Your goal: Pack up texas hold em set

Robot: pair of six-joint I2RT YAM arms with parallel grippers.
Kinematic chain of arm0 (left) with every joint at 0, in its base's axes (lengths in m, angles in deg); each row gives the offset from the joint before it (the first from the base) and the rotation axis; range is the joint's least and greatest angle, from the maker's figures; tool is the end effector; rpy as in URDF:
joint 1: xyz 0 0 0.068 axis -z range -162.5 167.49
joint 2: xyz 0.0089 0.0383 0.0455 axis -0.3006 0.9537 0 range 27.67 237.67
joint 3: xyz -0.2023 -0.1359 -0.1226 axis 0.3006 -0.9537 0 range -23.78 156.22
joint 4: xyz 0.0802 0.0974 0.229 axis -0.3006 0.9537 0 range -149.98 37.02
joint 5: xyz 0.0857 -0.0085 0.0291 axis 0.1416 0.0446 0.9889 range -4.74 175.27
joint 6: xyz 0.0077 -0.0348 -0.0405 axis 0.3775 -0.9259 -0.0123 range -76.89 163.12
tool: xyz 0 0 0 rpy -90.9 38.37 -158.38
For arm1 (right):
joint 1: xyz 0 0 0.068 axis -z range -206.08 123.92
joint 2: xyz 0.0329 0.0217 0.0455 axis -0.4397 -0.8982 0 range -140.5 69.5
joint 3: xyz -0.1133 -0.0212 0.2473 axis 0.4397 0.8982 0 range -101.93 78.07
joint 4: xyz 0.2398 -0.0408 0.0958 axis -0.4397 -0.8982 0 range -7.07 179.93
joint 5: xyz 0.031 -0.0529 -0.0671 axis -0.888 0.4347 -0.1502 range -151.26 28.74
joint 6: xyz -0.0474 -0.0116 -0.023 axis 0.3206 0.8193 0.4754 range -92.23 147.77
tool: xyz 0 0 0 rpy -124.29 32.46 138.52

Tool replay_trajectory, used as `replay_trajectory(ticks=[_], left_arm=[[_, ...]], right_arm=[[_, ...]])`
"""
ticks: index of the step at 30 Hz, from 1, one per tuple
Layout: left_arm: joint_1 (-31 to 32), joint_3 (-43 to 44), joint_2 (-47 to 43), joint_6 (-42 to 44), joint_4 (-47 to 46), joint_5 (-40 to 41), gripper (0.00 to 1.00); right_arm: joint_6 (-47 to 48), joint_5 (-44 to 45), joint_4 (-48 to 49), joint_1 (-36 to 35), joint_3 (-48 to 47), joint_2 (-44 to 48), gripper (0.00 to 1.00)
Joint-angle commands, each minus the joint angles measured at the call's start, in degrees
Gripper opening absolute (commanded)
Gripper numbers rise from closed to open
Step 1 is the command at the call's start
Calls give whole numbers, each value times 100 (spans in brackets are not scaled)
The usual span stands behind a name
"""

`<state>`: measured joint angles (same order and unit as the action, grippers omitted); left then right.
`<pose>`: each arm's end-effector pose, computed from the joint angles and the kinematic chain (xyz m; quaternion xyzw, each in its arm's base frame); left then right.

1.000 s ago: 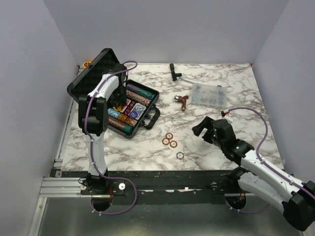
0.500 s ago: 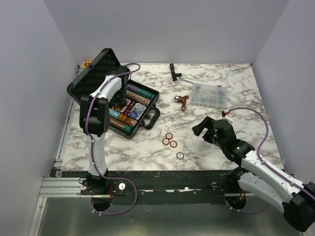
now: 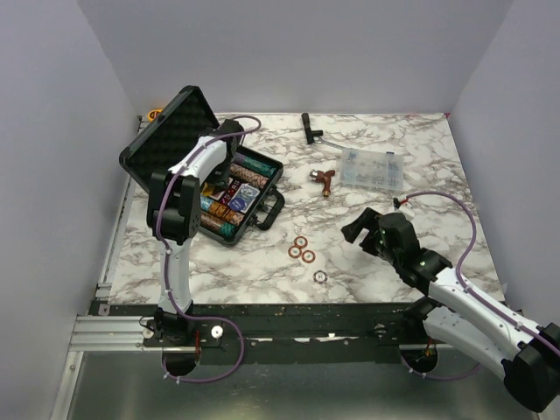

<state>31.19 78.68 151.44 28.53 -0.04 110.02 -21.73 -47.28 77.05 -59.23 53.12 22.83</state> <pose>0.4242 -0.0881 0.1947 -0.0239 0.9738 0.1891 0.1244 0.1537 0.0901 0.2089 0.1809 0.8619 0.2237 0.4176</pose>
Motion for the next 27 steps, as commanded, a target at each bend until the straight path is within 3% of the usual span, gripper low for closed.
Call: replay_trajectory(ticks=[1, 15, 27], left_arm=[[104, -25, -36, 26, 0, 831, 40], [264, -40, 109, 35, -129, 1487, 26], [353, -86, 242, 138, -288, 2035, 23]], right_arm=[[-7, -77, 145, 28, 100, -23, 88], [-1, -123, 221, 25, 122, -82, 88], [-6, -158, 297, 28, 148, -132, 88]])
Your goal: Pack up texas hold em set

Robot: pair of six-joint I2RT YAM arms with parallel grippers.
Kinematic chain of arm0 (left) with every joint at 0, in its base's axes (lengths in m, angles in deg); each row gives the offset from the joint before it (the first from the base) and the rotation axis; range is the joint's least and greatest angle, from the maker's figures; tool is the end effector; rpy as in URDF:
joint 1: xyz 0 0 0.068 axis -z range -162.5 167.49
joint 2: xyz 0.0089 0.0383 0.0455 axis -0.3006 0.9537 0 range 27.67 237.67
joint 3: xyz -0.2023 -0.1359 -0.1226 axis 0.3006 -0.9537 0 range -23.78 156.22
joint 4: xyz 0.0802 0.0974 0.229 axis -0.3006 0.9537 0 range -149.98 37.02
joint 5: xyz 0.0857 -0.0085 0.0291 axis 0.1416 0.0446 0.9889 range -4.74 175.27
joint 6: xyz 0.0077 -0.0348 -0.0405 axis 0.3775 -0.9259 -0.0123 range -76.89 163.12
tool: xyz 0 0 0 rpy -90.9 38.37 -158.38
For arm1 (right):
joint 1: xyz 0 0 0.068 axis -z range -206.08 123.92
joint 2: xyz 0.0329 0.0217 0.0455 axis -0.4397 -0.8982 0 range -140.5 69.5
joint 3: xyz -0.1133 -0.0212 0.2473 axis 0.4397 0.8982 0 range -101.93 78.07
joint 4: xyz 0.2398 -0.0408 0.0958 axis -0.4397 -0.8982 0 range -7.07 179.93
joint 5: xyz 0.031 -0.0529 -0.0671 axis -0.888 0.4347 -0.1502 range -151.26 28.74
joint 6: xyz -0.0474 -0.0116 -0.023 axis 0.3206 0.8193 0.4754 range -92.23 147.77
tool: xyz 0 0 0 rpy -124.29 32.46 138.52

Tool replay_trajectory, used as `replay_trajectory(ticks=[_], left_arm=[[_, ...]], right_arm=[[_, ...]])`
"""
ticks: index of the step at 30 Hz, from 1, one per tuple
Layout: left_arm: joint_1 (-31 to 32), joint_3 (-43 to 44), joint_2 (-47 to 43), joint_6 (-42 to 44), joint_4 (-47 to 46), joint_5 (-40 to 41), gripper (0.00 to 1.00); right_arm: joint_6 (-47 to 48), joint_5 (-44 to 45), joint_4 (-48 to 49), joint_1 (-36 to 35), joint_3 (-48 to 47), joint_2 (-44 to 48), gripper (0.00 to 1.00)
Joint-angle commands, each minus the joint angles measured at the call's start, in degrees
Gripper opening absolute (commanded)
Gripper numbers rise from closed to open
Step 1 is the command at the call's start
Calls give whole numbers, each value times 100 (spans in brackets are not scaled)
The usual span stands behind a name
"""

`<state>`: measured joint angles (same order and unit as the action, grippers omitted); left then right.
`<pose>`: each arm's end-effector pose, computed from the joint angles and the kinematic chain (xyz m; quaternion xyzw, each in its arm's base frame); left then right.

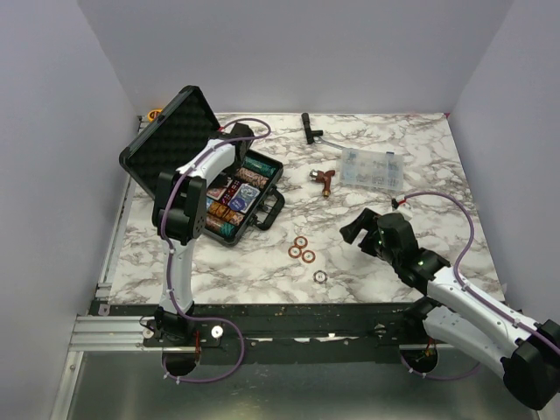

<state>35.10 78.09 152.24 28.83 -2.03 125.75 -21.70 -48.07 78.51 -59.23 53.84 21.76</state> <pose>0.4220 -0.1097 0.1919 -0.0011 0.9355 0.3106 0.1682 0.1553 0.0917 0.2039 0.1776 0.8644 0.2266 0.4122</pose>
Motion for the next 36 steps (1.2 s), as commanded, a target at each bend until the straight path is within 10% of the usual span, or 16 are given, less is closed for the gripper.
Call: replay_trajectory(ticks=[1, 14, 25, 36], left_arm=[[-38, -3, 185, 110, -64, 460, 23], [-6, -3, 114, 189, -12, 113, 0], [305, -184, -766, -19, 306, -143, 0], [-184, -1438, -2093, 177, -351, -4805, 0]], right_arm=[[-1, -82, 157, 29, 85, -32, 88], [13, -102, 184, 28, 41, -68, 88], [-1, -148, 237, 27, 32, -167, 88], [-11, -234, 289, 32, 17, -238, 88]])
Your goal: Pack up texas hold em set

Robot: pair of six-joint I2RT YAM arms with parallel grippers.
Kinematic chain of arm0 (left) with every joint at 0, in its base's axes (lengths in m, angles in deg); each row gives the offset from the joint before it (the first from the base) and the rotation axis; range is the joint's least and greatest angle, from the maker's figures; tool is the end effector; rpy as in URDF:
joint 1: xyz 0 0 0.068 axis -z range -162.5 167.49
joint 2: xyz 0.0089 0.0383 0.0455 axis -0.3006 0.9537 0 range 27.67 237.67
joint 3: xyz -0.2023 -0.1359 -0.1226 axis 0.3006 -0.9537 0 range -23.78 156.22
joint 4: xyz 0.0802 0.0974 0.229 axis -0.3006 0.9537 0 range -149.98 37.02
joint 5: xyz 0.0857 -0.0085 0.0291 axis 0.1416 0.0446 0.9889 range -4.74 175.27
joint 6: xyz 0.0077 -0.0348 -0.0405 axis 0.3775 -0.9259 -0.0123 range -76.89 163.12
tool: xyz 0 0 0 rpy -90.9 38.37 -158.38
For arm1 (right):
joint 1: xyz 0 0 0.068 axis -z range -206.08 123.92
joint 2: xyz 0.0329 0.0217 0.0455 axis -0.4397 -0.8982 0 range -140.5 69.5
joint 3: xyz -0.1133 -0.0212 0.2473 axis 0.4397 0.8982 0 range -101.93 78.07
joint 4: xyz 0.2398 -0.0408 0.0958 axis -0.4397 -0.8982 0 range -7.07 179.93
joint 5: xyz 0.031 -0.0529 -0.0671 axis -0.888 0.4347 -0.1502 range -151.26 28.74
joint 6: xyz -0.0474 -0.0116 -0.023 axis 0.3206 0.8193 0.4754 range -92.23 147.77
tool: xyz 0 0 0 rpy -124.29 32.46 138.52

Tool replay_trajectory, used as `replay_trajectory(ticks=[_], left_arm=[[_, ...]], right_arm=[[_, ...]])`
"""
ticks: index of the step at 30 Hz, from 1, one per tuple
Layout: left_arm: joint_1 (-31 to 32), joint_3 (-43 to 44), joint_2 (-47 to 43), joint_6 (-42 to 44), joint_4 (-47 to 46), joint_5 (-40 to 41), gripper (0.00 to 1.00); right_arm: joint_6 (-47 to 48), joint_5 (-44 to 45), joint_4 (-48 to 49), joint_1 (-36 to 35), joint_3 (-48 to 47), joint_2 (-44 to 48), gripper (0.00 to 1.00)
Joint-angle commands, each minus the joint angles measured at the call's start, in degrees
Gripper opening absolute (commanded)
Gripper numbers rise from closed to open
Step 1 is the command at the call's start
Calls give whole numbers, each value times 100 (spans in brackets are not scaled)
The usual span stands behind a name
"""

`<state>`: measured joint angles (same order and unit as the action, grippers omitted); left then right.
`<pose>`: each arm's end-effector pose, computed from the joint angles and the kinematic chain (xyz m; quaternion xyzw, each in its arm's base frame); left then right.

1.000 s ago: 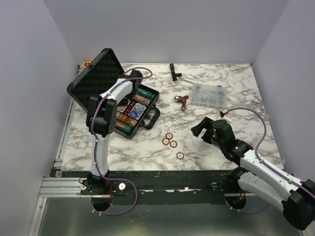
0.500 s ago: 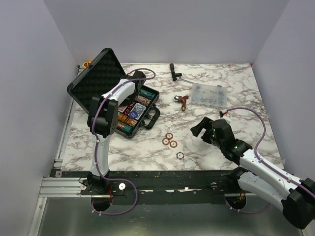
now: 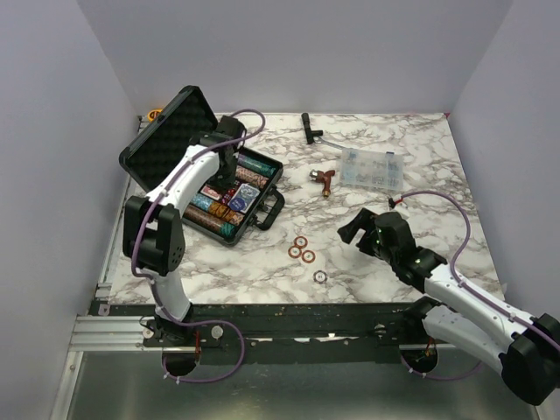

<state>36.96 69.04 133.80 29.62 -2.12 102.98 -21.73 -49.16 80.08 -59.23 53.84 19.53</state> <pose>0.3623 -0.1166 0.2669 0.0256 0.9748 0.0999 0.1980 0.1593 0.0951 0.1999 0.1734 0.8686 0.2298 0.4033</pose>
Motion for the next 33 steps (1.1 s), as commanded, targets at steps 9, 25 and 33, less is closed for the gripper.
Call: replay_trajectory(ticks=[9, 25, 33], left_arm=[[-858, -1199, -251, 233, -1091, -4064, 0], [-1154, -768, 329, 125, -1001, -4587, 0], [-1311, -594, 615, 69, -972, -4760, 1]], right_arm=[[10, -147, 140, 28, 32, 14, 88], [44, -116, 135, 30, 15, -27, 88], [36, -155, 159, 32, -38, -105, 88]])
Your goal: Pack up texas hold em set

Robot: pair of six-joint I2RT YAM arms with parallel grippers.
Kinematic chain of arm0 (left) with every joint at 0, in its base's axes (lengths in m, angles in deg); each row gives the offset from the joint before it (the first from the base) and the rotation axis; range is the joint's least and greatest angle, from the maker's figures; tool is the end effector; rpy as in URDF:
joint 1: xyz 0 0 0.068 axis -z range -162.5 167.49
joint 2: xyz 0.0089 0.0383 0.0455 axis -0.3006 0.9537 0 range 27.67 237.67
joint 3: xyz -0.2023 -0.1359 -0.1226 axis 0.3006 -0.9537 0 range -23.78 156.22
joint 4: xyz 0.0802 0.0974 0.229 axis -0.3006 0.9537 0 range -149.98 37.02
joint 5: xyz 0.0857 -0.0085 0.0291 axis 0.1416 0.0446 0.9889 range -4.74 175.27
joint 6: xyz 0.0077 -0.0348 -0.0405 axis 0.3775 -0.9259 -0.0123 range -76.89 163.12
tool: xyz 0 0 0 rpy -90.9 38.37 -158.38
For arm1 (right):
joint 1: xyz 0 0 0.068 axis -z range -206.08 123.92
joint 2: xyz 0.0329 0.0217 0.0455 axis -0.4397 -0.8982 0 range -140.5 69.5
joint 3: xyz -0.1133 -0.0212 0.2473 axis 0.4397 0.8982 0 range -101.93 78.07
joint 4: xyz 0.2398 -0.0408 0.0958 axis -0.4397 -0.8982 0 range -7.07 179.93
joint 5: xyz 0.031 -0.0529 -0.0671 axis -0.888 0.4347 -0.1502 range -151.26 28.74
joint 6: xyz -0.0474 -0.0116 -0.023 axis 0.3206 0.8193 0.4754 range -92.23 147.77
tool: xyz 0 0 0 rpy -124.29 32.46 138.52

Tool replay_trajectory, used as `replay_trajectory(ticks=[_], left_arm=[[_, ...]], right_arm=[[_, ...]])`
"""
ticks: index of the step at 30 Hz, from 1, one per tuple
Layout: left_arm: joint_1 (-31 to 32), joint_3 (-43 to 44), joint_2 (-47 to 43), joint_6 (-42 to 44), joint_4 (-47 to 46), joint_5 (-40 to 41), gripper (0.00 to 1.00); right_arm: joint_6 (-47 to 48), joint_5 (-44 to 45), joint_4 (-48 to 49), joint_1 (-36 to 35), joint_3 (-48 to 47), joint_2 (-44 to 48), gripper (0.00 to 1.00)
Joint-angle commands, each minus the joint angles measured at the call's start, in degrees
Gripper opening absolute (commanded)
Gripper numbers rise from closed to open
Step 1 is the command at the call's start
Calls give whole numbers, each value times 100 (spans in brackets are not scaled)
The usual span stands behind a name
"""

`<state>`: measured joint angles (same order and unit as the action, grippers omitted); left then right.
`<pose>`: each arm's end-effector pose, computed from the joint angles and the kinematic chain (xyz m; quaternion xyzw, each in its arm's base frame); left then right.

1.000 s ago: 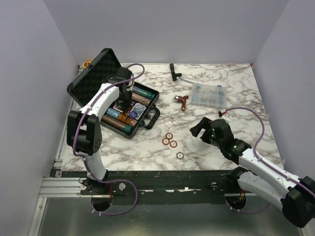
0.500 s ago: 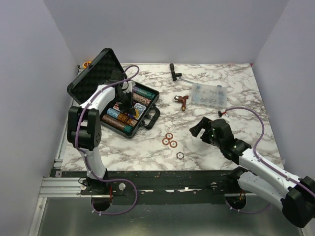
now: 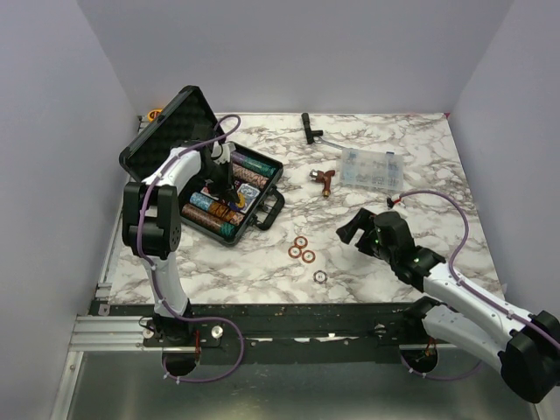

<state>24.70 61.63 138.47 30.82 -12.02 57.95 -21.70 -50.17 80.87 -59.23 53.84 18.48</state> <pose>0.3859 -0.0653 0.2082 -0.0086 0.9621 -0.2540 0.0990 0.1611 0.0970 0.1980 0.1693 0.8711 0.2344 0.3971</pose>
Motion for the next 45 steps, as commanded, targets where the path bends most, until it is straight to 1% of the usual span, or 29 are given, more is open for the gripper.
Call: replay_trajectory(ticks=[1, 8, 14, 23, 29, 32, 36, 39, 42, 45], left_arm=[[-104, 148, 160, -64, 20, -258, 3], [-162, 139, 197, -89, 129, -40, 16], [-197, 90, 188, -63, 204, 197, 22], [-263, 106, 137, -183, 214, 424, 39], [-263, 116, 5, -238, 257, 838, 42], [-255, -31, -303, -273, 91, 841, 46], [-241, -337, -918, -326, -249, 716, 59], [-117, -582, -1436, -359, -475, 705, 68], [142, -757, -1788, -366, -540, 692, 71], [531, -985, -2090, -468, -647, 792, 74]], right_arm=[[36, -55, 80, 30, -36, 12, 88], [42, -45, 45, 32, -42, 67, 88], [21, -68, 45, 28, -42, 49, 88], [10, -83, 45, 27, -29, 91, 88], [24, -107, 53, 27, -42, 44, 88], [66, -145, 68, 28, -45, 5, 88], [308, -441, 225, 27, -59, -140, 89], [522, -769, 315, 29, -179, -519, 90], [702, -1282, 335, 28, -388, -1042, 90], [799, -1695, 437, 19, -483, -1450, 90]])
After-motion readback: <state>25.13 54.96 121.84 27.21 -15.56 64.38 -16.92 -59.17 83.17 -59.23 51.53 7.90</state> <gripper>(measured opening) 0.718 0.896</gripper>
